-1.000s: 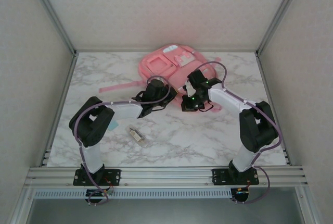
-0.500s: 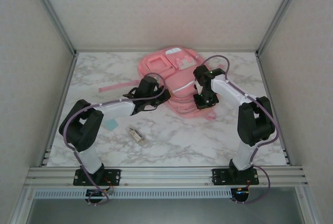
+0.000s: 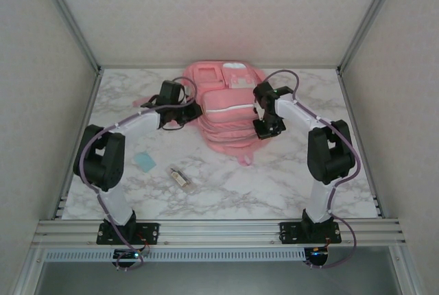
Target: Pack the student bag
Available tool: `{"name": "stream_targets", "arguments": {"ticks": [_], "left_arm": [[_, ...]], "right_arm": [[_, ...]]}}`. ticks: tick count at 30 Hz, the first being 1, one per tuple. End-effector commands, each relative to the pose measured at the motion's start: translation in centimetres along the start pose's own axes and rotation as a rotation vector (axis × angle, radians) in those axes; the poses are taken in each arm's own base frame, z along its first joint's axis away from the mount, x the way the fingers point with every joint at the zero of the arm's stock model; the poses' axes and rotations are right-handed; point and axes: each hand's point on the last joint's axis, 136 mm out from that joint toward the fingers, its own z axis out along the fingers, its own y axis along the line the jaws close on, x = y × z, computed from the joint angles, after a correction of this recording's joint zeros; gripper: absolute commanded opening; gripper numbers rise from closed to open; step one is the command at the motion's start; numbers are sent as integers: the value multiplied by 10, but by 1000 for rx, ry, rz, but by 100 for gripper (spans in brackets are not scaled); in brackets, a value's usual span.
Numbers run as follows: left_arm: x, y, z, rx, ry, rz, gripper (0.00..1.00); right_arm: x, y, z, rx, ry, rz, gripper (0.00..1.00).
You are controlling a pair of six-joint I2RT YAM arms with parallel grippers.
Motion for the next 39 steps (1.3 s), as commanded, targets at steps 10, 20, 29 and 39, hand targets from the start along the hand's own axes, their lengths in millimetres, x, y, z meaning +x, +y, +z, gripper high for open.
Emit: {"name": "stream_targets", "arguments": {"ticks": [10,20,29,39], "left_arm": [[-84,37,-31,-143,-236,-148,68],[29,26,-54,-35,-190,-283,79],[68,17,-9,-9,-185,-385,82],[58,23,10,-88,-185,-260,0]], "right_arm": [[18,119,-19,-386,-55,-63,0],[-10,171,-28,-510,-104,-74,0],[8,203,-30,-683,-57,-83,0],[82,107,5,-229,258,-308,0]]}}
